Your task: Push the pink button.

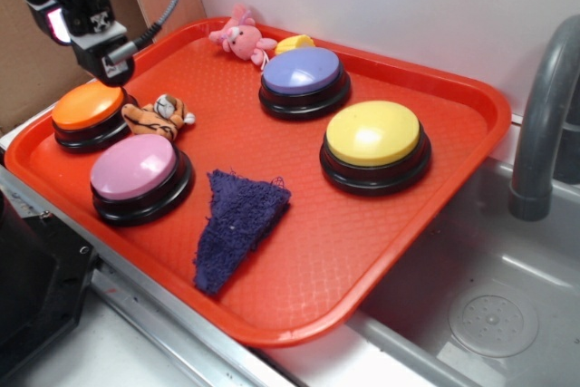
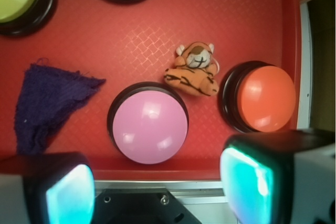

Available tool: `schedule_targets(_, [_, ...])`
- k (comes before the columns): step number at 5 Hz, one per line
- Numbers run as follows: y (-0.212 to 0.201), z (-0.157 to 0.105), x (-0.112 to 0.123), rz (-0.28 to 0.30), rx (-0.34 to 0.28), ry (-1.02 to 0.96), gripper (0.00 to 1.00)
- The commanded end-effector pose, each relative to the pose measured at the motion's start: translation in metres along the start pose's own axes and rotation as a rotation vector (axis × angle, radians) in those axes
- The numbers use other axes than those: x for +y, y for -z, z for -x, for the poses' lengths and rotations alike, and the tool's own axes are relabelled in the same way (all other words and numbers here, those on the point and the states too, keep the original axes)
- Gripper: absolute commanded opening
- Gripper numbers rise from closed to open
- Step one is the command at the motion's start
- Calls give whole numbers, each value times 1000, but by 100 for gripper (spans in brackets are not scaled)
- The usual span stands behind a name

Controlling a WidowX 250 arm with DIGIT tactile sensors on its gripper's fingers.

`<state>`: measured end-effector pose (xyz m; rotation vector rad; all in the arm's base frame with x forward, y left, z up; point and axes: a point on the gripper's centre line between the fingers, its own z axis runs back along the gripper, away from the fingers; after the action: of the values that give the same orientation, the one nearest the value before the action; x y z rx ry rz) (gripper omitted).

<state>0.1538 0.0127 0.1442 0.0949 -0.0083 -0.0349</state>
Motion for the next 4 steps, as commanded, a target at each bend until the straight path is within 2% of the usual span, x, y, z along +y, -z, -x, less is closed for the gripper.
schedule_targets(1, [-17,-9,5,0,-26,-11,100])
schedule_targets(4, [-27,-4,5,14,-15,-33,100])
